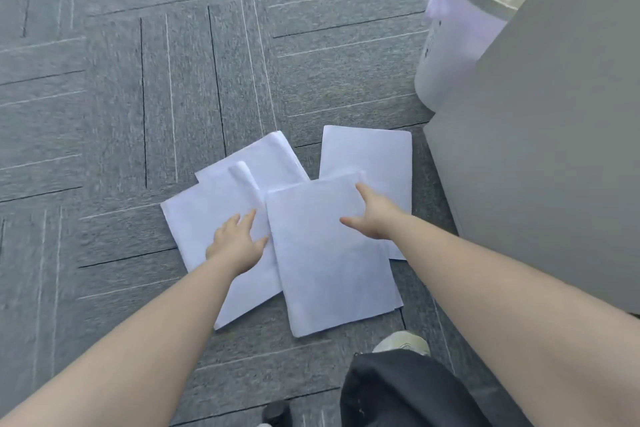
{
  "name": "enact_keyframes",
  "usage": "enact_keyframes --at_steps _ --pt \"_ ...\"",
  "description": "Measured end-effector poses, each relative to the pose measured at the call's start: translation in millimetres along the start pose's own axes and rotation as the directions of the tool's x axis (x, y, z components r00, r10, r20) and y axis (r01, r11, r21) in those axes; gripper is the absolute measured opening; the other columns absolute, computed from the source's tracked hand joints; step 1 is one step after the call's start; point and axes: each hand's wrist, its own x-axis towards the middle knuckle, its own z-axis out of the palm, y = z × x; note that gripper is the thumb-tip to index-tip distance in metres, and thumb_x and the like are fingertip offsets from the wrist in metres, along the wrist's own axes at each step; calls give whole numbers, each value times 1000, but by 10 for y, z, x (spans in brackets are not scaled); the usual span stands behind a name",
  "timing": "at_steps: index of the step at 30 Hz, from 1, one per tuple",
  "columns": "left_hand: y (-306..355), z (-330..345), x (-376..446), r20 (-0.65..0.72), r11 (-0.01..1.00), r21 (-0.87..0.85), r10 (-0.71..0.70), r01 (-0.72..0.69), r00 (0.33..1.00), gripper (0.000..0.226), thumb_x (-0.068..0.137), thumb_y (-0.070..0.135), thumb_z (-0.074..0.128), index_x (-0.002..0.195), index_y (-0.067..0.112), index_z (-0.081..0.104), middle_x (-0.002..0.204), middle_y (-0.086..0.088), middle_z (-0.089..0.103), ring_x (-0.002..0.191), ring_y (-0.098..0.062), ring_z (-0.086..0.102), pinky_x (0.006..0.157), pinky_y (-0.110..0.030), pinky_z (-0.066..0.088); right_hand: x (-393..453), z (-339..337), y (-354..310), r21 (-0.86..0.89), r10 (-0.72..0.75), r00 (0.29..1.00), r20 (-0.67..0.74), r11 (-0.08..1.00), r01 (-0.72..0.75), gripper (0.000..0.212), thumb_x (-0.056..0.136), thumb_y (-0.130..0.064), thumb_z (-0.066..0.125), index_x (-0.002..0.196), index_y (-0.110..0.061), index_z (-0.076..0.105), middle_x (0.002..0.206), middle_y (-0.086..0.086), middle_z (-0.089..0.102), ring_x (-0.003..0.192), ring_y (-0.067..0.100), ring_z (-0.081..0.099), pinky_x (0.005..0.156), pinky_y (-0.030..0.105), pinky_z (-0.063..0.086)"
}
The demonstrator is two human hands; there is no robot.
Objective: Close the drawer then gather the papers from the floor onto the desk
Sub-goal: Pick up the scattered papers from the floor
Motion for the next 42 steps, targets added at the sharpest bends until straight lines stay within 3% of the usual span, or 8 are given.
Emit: enact_keyframes --at_steps 4,12,19,22,26,32,37,42 --pt "-224 204 143 4 992 -59 -111 111 994 58 92 49 36 147 42 19 162 1 10 148 -27 10 117 -47 22 232 184 167 29 118 993 -19 993 -118 98 75 -57 61 150 -40 0 146 9 41 133 37 40 105 48 41" --pt "-612 428 486 -129 938 -234 -291 256 948 61 94 38 39 150 35 14 162 -4 7 148 -29 7 120 -45 14 578 361 334 220 335 933 -130 928 -302 94 73 -47 72 146 -16 22 141 16 44 131 36 43 102 44 43" --pt "-821 503 624 -2 646 -532 -647 547 762 103 76 34 71 150 21 1 150 -23 24 131 -46 38 110 -51 33 707 633 288 300 518 841 -157 836 -459 81 67 -34 81 129 -7 38 136 16 49 131 34 38 99 44 43" --pt "-839 437 692 -64 613 -630 -653 476 755 80 74 22 74 137 3 29 140 -24 42 126 -42 46 102 -49 41 782 668 302 281 532 829 -173 833 -476 60 74 -24 72 127 -7 48 132 14 55 129 33 40 97 40 44" --pt "-655 373 751 -133 664 -714 -442 224 887 55 78 18 68 128 8 49 128 -14 58 114 -35 57 94 -44 48 874 571 331 440 412 892 -185 846 -300 35 81 -22 59 113 -7 65 119 16 65 121 37 50 95 38 49" --pt "-226 334 897 -269 709 -688 -447 155 853 55 77 25 68 128 11 52 139 -18 42 123 -34 48 109 -40 37 953 183 474 421 456 819 -348 857 -298 50 87 -33 59 129 -5 56 143 19 42 134 35 33 103 37 35" --pt "-30 304 927 -205 649 -740 -467 176 860 94 70 28 78 144 2 26 147 -21 35 137 -34 35 114 -41 30 958 140 538 531 544 781 -308 779 -333 54 84 -30 63 133 -8 49 146 19 32 133 39 31 104 41 37" --pt "119 313 940 -91 529 -831 -432 170 897 76 69 18 80 130 4 37 136 -14 50 121 -32 52 103 -42 44 937 144 520 627 550 792 -265 722 -292 80 72 -23 77 137 -16 32 142 21 39 129 41 40 105 44 38"
